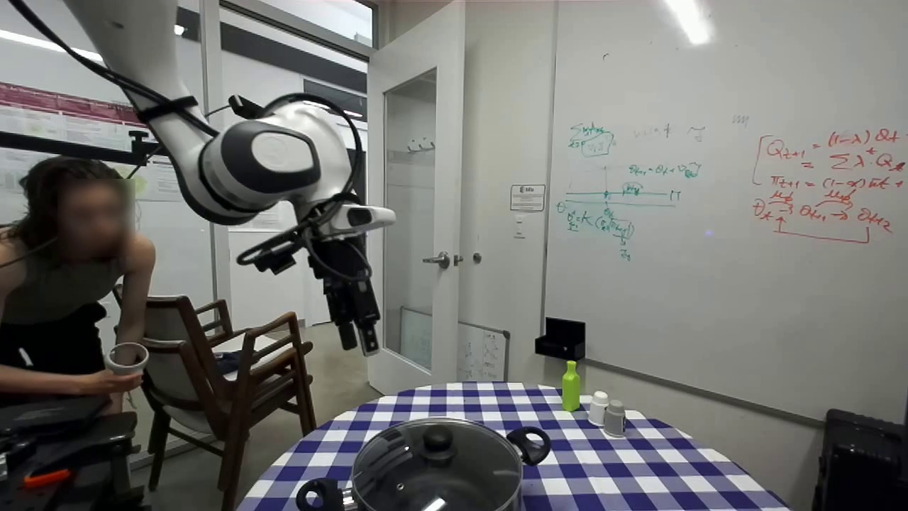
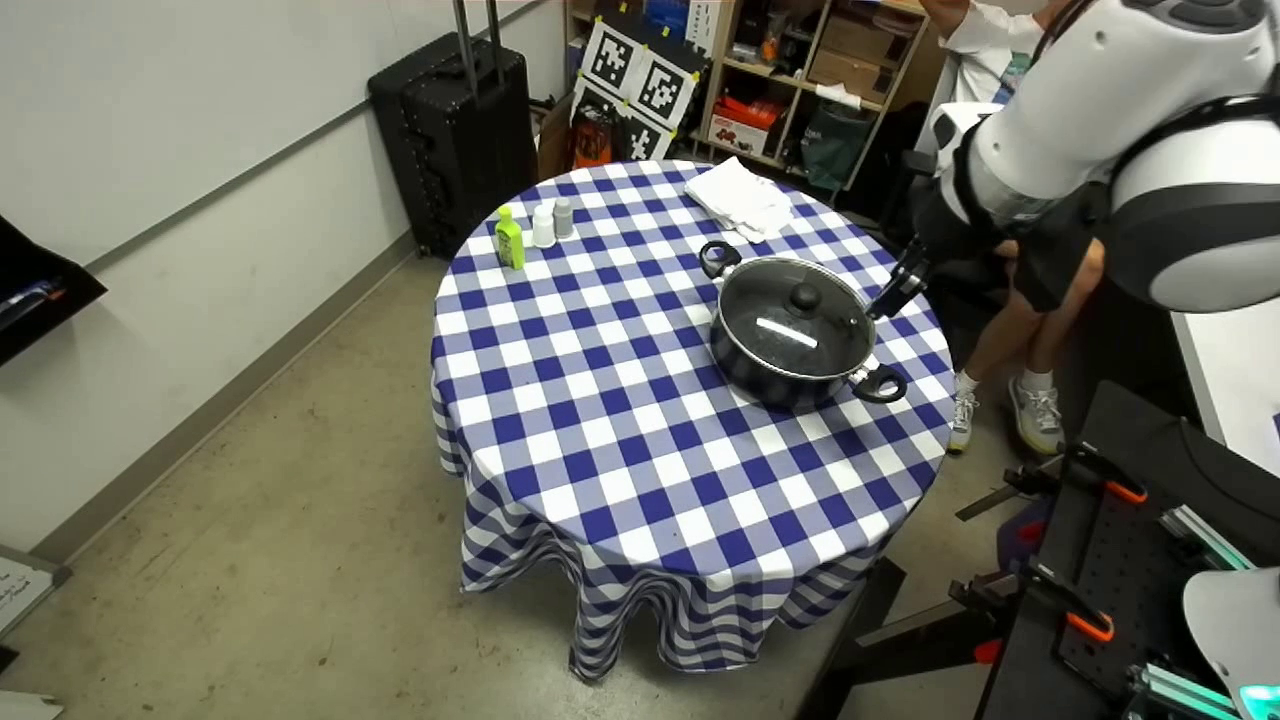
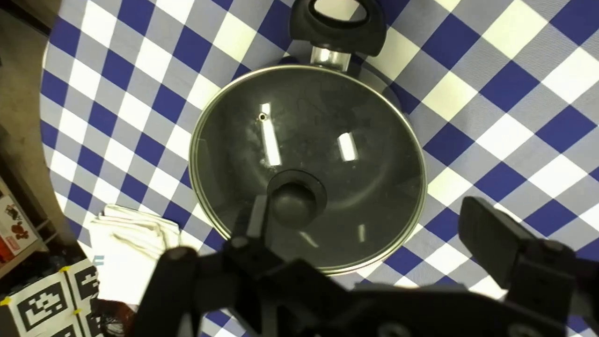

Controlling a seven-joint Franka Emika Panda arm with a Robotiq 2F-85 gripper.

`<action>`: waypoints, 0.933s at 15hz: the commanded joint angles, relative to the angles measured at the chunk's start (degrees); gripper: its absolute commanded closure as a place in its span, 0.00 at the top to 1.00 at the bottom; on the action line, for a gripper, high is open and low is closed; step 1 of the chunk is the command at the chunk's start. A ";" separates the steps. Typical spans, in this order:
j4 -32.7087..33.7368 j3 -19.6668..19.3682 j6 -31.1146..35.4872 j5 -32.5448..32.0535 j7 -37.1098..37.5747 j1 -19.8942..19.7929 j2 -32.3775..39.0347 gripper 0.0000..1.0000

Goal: Take the lid off of the pot

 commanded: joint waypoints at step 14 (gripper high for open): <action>28.21 -7.38 -0.84 21.23 -27.77 1.95 31.69 1.00</action>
